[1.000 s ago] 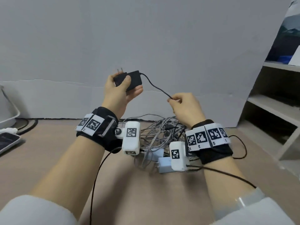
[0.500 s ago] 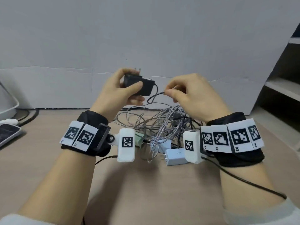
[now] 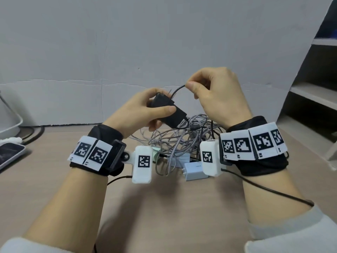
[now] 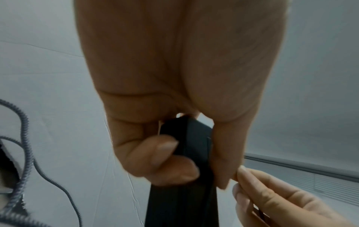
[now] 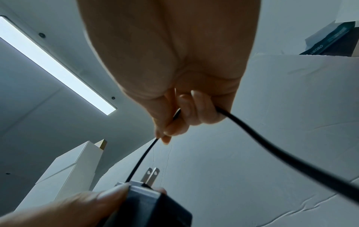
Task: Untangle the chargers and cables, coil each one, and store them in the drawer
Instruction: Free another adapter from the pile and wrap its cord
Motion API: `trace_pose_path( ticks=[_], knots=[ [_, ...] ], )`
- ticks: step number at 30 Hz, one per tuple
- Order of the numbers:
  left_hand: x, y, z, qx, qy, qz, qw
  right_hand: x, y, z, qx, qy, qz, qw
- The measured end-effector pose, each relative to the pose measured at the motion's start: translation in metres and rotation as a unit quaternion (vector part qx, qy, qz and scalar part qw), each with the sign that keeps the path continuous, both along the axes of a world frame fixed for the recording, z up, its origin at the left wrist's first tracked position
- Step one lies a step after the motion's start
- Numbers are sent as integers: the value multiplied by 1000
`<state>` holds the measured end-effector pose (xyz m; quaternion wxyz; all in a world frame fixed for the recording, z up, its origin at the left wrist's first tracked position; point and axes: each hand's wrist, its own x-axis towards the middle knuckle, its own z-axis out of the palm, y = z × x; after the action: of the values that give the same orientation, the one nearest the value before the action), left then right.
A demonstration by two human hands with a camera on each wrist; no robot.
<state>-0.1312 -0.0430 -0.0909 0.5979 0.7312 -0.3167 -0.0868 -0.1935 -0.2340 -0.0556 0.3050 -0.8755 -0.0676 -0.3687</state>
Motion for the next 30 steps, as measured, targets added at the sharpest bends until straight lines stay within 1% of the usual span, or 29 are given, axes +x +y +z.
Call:
trace_pose_path(
  ticks=[5, 8, 13, 16, 19, 21, 24, 25, 26, 27, 28, 29, 30],
  knots=[
    [-1, 1, 0, 15, 1, -19, 1000, 1, -1, -2, 11, -4, -19, 1000],
    [-2, 3, 0, -6, 23, -33, 999, 2, -5, -4, 25, -2, -21, 999],
    [-2, 5, 2, -37, 52, -102, 993, 5, -9, -7, 39, 20, 1, 999],
    [-3, 3, 2, -94, 84, -119, 985, 8, -9, -11, 57, 59, 36, 996],
    [-6, -4, 5, -162, 97, -117, 975, 9, -6, -16, 87, 115, 96, 985],
    [-5, -9, 6, -228, 126, -105, 960, 10, -4, -18, 70, 144, 110, 981],
    [-3, -14, 10, -342, 189, -90, 916, 10, 3, -21, 57, 213, 129, 967],
    [-2, -16, 11, -385, 209, -80, 895, 10, 5, -24, 62, 245, 137, 958],
    [-1, -16, 12, -435, 231, -69, 868, 10, 9, -27, 57, 276, 141, 949],
    [1, -16, 13, -479, 246, -56, 841, 11, 12, -30, 36, 304, 142, 941],
    [2, -15, 14, -508, 250, -40, 824, 10, 15, -31, 6, 327, 142, 934],
    [6, -12, 14, -515, 242, -14, 822, 10, 18, -32, -24, 343, 141, 929],
    [9, -9, 13, -504, 225, 21, 833, 9, 20, -32, -50, 349, 139, 925]
  ],
)
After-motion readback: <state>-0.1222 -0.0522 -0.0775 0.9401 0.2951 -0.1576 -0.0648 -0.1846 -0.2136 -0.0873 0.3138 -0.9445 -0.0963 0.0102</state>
